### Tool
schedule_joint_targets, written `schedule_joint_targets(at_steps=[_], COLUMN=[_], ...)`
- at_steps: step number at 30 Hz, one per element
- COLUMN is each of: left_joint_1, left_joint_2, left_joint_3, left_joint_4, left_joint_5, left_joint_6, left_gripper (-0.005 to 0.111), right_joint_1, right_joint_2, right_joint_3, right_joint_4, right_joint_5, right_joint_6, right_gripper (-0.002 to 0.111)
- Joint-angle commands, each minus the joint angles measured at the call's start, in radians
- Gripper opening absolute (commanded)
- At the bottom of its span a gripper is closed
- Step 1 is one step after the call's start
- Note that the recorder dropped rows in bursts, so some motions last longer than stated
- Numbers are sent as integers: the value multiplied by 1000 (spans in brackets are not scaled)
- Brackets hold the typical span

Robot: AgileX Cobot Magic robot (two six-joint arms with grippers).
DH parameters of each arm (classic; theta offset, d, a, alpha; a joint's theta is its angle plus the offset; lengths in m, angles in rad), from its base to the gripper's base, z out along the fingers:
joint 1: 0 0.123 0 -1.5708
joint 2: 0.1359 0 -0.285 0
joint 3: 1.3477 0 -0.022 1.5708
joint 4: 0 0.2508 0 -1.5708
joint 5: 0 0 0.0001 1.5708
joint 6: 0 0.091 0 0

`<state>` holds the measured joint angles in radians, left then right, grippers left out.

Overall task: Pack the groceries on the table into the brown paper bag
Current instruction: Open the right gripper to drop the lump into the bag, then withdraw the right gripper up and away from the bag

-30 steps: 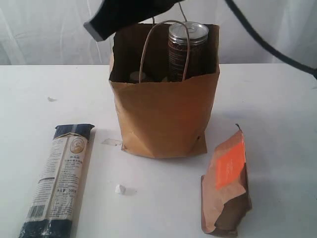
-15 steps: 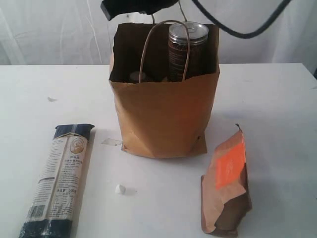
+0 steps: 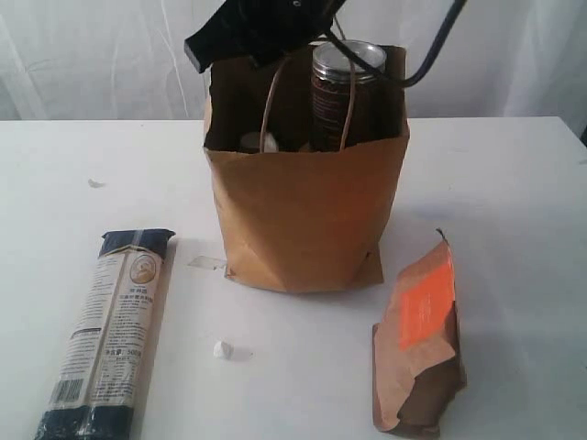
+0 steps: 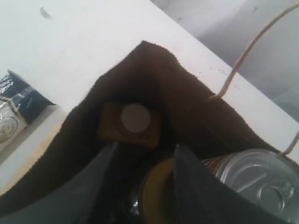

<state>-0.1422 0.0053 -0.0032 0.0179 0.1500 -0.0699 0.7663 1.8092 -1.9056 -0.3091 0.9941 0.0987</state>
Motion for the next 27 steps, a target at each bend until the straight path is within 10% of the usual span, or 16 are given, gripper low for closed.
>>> schedule_joint_targets(at_steps=[1, 14, 27], left_joint_1=[-1, -1, -1], left_joint_2=[-5, -5, -5], left_joint_3=[3, 3, 3], left_joint_4=[-10, -10, -10], left_joint_5=[1, 1, 1], left_joint_6=[0, 0, 0], left_gripper=[0, 0, 0], right_joint_1=[-9, -5, 231], right_joint_2=[-3, -127, -208], right_joint_3=[-7, -15, 39], right_joint_4=[6, 181, 416], right_joint_5=[-6, -52, 157], right_joint_6=[-26, -164, -324], right_gripper=[46, 46, 42])
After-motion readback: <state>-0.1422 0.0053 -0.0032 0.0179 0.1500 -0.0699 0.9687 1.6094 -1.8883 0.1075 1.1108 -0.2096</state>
